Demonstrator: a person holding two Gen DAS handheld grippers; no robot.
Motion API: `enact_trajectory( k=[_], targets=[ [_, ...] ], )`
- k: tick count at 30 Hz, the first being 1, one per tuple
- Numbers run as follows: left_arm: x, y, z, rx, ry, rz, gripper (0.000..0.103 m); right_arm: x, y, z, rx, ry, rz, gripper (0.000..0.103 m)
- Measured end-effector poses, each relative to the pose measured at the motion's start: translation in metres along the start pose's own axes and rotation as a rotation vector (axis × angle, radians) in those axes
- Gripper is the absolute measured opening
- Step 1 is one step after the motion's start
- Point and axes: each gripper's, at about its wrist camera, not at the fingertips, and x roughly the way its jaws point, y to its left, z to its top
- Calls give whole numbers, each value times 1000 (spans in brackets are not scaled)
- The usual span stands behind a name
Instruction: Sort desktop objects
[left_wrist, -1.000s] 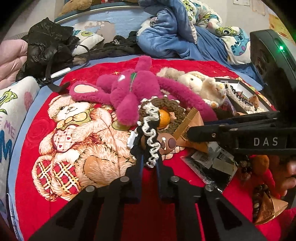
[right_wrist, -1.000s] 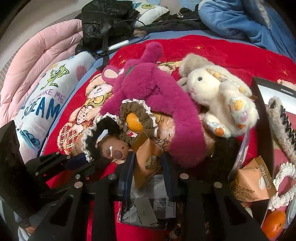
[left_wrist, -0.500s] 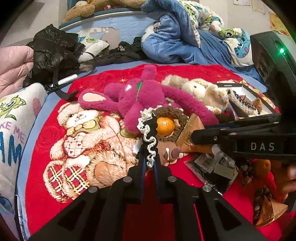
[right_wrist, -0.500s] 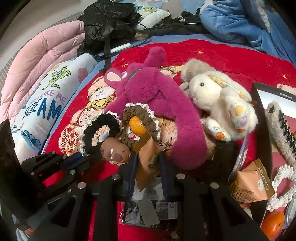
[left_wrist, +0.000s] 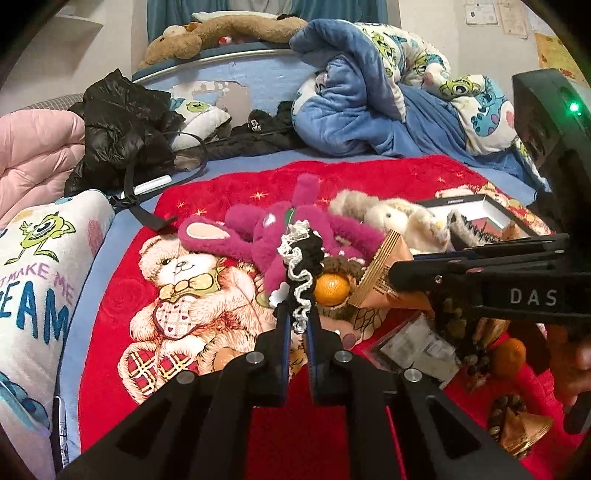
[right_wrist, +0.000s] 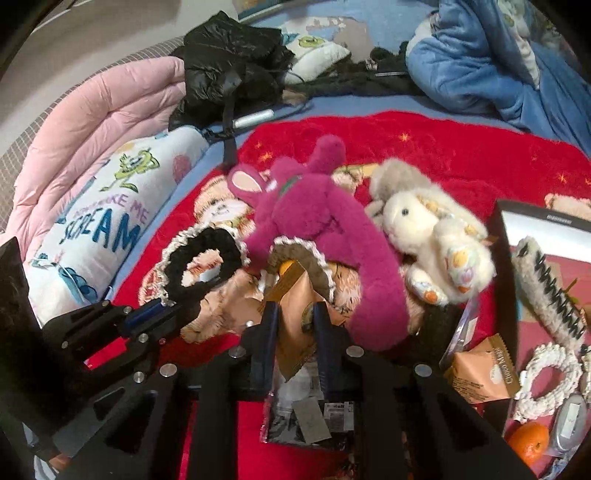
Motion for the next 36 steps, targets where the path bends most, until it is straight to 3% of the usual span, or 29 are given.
enact_trajectory(
  k=[10,18,36],
  targets=[
    [-24,-15,20,-45,-43,-25,8,-45,3,9,-9,-89,13,18],
    [-32,-56,33,-13,-51,-54,8,-77,-16,2,-8,-117,-16,18],
    [-36,-209,62,163,-78,-207,8,-190,-146,-45,147,-208,-178,18]
  ],
)
